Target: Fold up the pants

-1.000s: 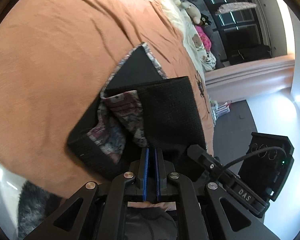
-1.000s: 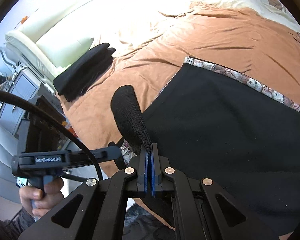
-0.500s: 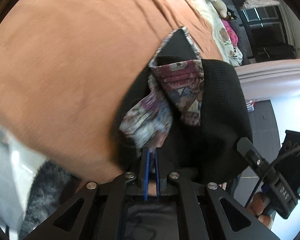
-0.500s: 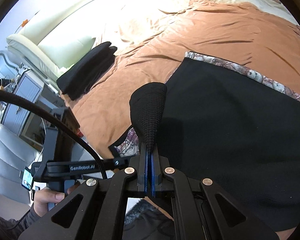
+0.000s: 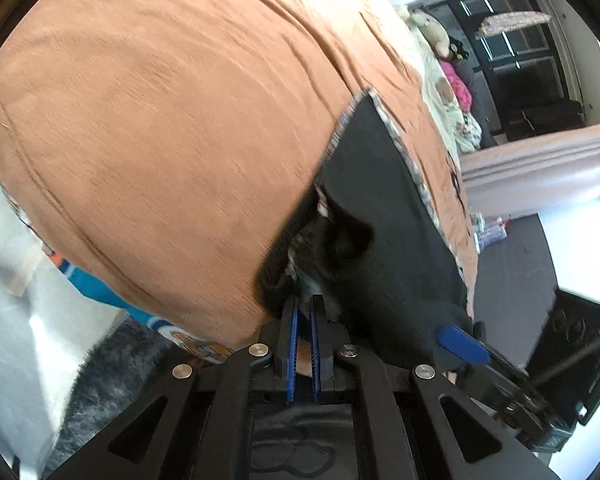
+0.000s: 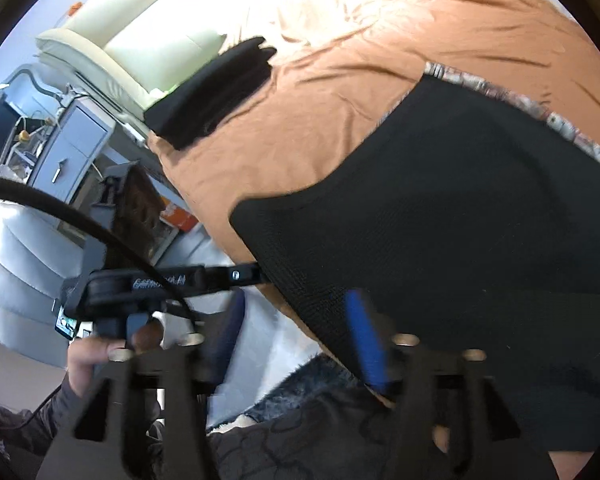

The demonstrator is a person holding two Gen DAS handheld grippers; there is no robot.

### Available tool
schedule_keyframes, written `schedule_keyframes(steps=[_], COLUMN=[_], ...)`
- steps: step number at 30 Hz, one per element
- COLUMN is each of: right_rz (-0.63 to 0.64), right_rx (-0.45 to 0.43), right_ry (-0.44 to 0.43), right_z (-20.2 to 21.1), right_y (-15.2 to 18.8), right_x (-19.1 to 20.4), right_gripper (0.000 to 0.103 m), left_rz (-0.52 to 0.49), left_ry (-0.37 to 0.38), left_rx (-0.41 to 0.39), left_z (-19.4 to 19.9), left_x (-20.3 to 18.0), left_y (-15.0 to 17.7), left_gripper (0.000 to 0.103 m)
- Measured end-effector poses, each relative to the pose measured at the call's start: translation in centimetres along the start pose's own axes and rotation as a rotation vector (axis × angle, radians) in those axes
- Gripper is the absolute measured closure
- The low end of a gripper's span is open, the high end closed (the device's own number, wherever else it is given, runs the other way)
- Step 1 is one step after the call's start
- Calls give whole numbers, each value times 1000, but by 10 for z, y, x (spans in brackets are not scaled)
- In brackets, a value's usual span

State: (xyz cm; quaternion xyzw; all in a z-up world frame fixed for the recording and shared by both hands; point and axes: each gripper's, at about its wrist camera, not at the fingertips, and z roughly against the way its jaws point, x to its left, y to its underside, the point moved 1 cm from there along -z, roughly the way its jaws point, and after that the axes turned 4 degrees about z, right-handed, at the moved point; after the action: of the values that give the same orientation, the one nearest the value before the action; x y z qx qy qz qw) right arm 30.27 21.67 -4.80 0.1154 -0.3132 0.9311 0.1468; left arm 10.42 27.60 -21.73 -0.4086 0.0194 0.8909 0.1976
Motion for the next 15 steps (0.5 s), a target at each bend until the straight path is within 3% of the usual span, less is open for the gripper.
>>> schedule_keyframes(steps=[9, 10, 13, 15], right_rz=[-151, -173, -247, -294], right_rx=[-118, -130, -174, -199], right_ry=[77, 88, 121, 136], right_z=[68, 76, 102, 115], right_y=[34, 39, 59, 71], right_x=[-50, -57, -84, -99], right_gripper=[46, 46, 46, 46], left_rz=[19, 19, 19, 11], left_ry=[-14, -13, -2, 17], left_rx=[-47, -52, -72, -82], left_z=[25, 28, 37, 42], left_x=[11, 11, 11, 10], left_y=[-4, -3, -2, -1], left_gripper=[98, 93, 63, 59])
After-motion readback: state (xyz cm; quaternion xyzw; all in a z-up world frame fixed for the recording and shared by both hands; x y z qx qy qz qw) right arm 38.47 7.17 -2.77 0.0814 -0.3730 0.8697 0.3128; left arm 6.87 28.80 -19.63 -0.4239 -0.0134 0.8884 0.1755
